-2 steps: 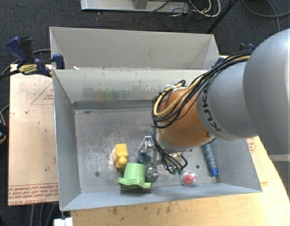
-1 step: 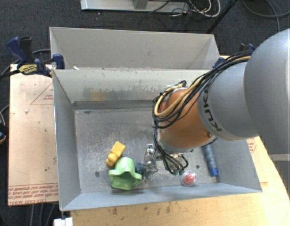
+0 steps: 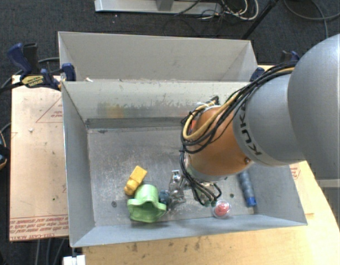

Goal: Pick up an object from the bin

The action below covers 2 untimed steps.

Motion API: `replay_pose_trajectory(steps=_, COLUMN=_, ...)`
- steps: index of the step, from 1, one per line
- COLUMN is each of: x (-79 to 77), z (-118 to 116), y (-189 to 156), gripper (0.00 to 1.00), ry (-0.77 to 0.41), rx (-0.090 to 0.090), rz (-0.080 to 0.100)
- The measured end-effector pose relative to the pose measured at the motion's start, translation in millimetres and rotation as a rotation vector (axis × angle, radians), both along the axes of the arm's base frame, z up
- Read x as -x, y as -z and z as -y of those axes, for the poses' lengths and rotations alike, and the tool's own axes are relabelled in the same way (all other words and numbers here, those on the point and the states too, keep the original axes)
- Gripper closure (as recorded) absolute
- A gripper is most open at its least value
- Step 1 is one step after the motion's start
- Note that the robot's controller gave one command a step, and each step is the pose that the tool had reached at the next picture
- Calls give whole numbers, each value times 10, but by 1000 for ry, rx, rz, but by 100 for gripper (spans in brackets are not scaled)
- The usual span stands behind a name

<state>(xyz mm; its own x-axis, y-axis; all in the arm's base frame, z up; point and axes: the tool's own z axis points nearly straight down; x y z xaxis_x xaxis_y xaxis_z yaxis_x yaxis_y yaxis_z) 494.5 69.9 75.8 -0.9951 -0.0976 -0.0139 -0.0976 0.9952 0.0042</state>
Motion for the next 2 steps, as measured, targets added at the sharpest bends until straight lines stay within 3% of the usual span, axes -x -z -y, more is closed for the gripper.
replay_pose_trajectory(steps=1, x=68, z=-1017, y=9, gripper=100, ry=41, rx=1, rz=-1)
replay_pose_trajectory(steps=2, x=56, z=-998, y=12, gripper=0, ry=46, rx=-1, rz=0)
